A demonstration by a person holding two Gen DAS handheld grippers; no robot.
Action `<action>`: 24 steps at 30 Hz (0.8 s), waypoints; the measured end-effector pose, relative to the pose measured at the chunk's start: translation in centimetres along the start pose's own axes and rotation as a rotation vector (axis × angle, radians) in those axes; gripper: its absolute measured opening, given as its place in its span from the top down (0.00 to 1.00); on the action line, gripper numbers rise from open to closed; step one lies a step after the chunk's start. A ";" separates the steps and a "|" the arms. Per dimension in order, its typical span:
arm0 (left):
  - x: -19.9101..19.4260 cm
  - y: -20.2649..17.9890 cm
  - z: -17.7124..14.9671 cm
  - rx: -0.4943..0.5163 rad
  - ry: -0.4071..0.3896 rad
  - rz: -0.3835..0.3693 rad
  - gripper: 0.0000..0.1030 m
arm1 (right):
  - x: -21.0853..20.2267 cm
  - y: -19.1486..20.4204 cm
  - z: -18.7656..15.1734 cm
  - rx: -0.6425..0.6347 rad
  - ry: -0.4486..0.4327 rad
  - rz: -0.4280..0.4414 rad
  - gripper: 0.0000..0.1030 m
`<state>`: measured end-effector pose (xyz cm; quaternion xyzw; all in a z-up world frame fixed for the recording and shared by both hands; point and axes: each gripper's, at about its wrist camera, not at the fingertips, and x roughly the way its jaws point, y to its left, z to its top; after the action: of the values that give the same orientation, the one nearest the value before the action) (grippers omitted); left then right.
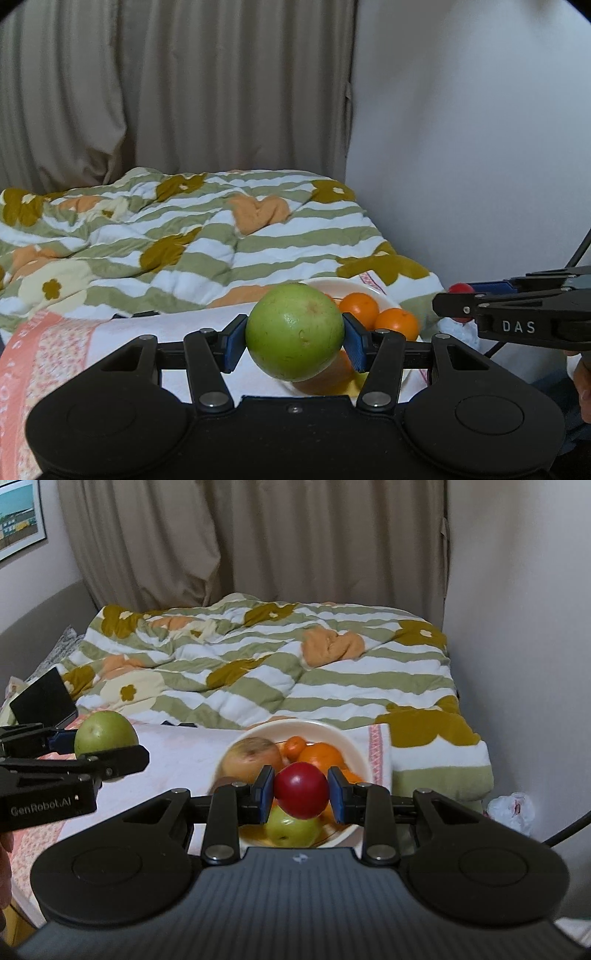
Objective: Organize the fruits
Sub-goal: 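Lift the green apple and tomato and carry both over the bowl, then release the green apple into the bowl with the left tool while the right tool releases the tomato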
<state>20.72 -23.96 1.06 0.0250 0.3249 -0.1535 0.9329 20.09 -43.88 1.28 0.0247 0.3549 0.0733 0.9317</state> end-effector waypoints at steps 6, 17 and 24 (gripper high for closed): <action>4.2 -2.2 0.7 0.062 0.035 -0.030 0.44 | 2.6 -2.7 0.4 0.051 0.025 -0.019 0.55; 11.5 -5.3 0.2 0.225 0.137 -0.086 0.44 | 6.5 -5.1 1.0 0.115 0.075 -0.047 0.55; 13.8 -6.8 -0.5 0.339 0.163 -0.088 0.44 | 7.8 -5.9 1.4 0.145 0.088 -0.067 0.55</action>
<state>28.65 -34.07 -7.42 0.1798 0.3699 -0.2440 0.8782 27.45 -48.51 -3.35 0.0766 0.4007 0.0171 0.9129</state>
